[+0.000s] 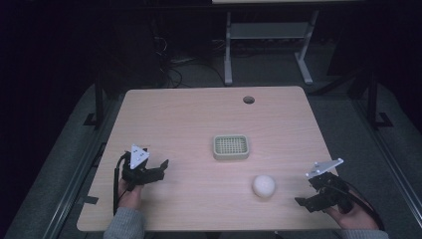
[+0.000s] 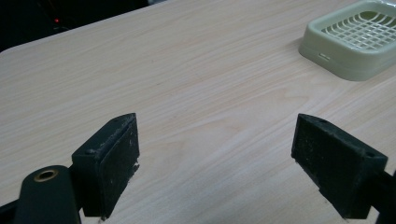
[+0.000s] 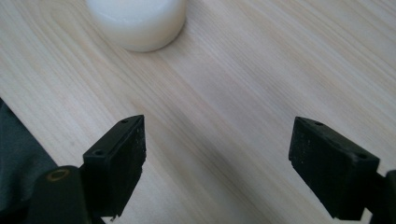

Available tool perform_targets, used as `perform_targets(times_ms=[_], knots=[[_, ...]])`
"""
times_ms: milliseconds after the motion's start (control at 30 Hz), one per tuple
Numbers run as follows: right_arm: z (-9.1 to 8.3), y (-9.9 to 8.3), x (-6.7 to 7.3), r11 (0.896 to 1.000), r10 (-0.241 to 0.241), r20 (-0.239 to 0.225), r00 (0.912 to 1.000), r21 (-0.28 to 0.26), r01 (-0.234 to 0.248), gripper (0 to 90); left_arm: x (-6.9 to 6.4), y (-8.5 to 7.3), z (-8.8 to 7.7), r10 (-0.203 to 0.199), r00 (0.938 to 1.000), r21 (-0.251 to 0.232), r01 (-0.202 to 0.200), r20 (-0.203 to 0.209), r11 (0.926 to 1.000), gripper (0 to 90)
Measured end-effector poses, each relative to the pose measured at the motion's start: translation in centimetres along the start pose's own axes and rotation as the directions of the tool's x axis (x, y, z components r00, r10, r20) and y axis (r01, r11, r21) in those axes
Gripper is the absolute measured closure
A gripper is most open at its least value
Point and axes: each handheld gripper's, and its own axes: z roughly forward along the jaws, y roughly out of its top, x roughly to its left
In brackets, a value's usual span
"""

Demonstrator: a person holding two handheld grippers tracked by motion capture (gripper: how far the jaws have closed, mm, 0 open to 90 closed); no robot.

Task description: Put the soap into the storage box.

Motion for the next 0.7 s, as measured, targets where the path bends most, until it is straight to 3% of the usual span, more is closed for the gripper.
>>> perform_targets(times_ms=[433,700], knots=[[-0.3,2.7,0.8,0.997,-0.068,-0.025,0.9974,0.046,0.069,16.7,-0.1,0.0,0.0,0.002,1.0000,-0.003,-0.002,0.001,1.0000,14.9],[-0.2,4.1,1.2,0.994,-0.097,-0.036,0.9947,0.045,0.098,16.6,0.0,0.0,0.0,-0.001,1.0000,-0.004,0.001,0.000,1.0000,14.8]])
